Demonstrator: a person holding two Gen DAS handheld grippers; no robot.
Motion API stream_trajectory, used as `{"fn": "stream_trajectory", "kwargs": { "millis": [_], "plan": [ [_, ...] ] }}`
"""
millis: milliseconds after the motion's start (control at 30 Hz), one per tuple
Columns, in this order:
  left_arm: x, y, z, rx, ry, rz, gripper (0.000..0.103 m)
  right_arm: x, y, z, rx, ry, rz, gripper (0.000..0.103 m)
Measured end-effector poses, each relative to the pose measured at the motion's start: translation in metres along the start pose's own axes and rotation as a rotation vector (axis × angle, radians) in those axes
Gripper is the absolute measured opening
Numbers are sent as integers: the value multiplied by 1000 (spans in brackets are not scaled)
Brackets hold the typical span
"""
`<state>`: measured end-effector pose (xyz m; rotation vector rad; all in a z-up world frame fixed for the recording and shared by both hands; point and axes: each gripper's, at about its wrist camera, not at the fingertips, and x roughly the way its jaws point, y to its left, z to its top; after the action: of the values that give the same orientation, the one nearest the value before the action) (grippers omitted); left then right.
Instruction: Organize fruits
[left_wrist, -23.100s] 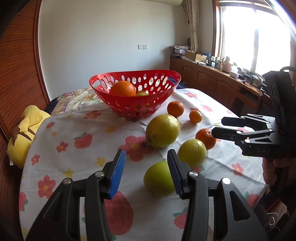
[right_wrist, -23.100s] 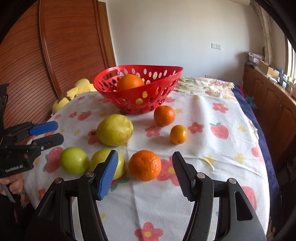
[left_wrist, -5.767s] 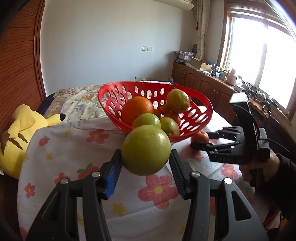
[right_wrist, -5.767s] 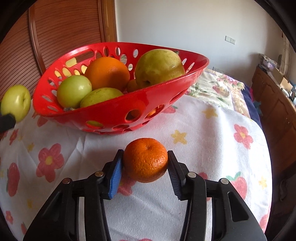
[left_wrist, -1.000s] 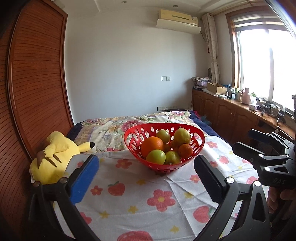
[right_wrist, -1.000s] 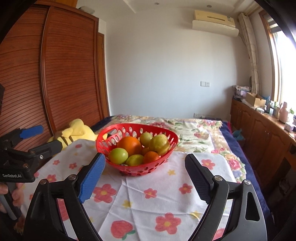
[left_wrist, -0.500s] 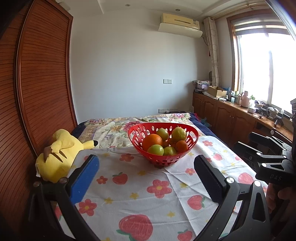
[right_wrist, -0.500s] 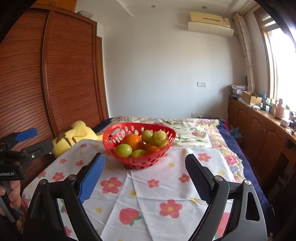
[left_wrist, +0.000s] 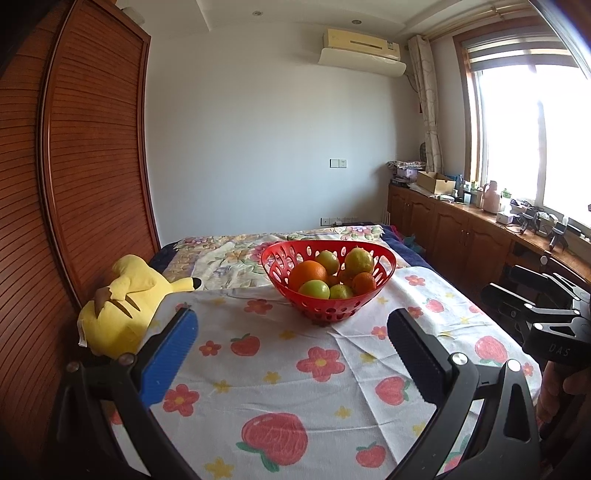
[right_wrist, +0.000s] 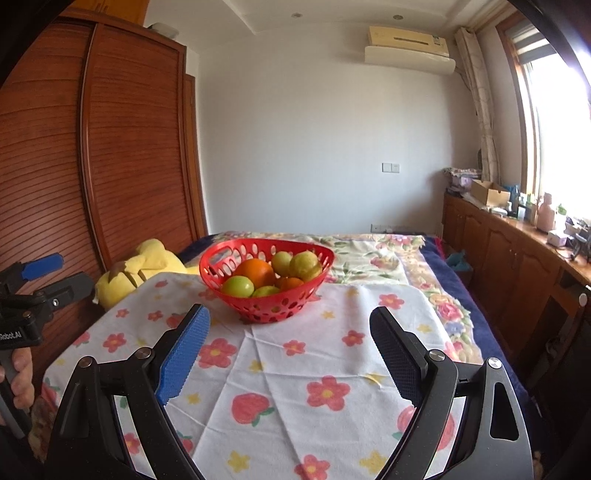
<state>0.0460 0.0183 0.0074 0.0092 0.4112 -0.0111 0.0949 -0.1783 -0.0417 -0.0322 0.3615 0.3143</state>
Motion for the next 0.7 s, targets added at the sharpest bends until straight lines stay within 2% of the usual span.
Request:
{"fn": "stream_trajectory", "kwargs": {
  "millis": [700],
  "plan": [
    [-1,-1,-6,7,11,2,103,1,1,-3,5,2,4,90]
  ]
}}
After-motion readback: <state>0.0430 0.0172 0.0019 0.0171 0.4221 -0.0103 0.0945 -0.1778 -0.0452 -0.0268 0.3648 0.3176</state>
